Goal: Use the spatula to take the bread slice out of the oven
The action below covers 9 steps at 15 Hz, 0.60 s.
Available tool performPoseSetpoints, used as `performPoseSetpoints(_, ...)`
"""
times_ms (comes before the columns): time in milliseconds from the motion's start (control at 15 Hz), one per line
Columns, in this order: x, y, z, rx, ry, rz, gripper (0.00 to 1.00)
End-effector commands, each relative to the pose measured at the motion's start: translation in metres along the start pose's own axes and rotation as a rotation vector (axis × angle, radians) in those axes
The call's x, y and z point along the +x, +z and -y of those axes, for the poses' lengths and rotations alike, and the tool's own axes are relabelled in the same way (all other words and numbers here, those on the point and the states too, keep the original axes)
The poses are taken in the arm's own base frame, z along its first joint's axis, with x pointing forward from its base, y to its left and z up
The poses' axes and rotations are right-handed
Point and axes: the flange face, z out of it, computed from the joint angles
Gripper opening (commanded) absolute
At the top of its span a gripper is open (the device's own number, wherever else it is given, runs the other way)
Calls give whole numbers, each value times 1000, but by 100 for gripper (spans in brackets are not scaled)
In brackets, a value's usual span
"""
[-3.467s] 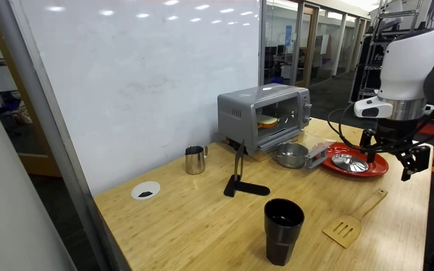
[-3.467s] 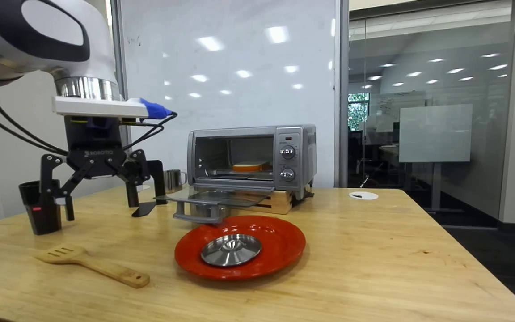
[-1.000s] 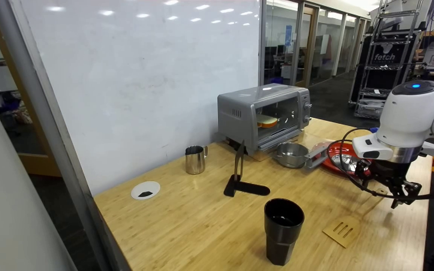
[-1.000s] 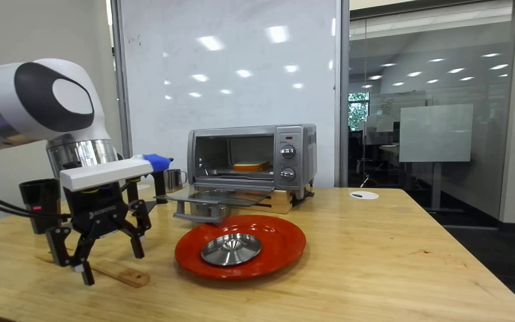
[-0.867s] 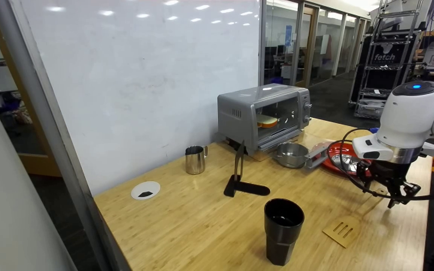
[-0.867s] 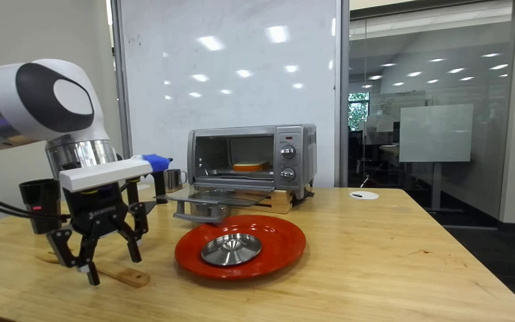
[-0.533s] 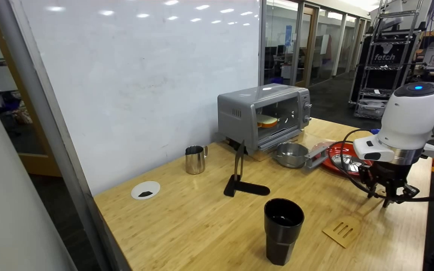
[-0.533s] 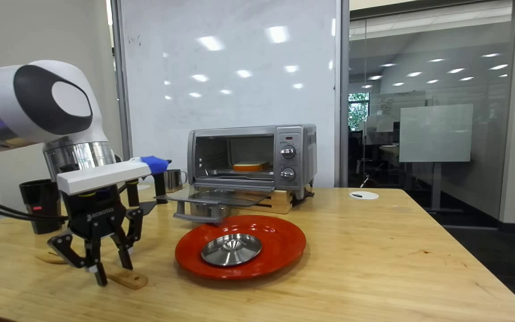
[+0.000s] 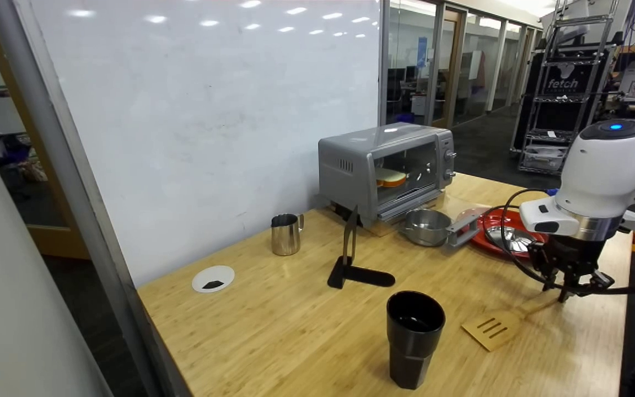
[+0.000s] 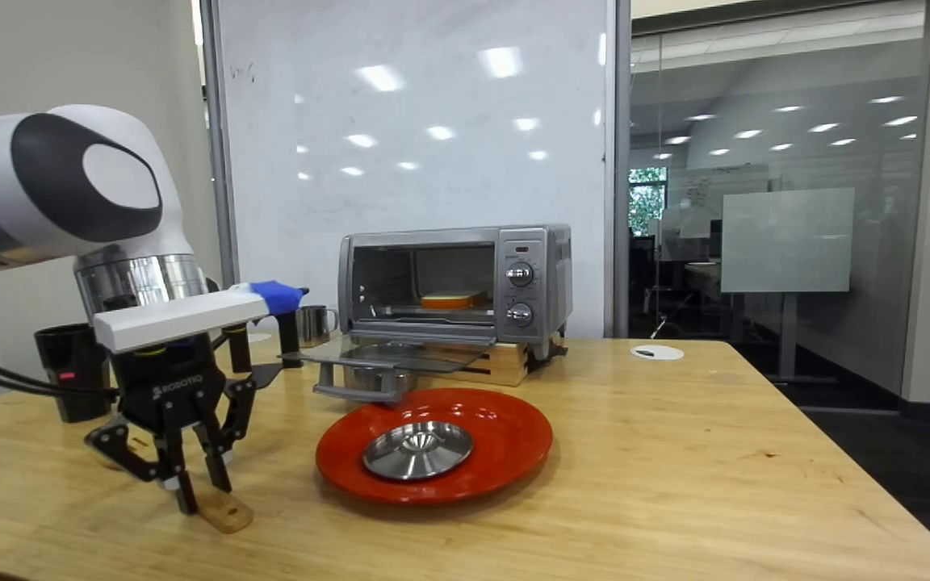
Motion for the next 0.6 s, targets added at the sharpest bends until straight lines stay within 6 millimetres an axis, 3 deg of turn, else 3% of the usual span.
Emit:
performPoseSetpoints(0, -7, -5, -11, 1, 101, -53, 7)
performPoseSetpoints(333, -3, -45, -30, 44, 197, -134, 7)
performPoseSetpoints(400, -4, -54, -28, 61, 206, -143, 7)
performPoseSetpoints(467, -7, -64, -12, 77, 222, -152, 7)
performPoseSetpoints(533, -8, -75, -20, 94, 235, -161, 7)
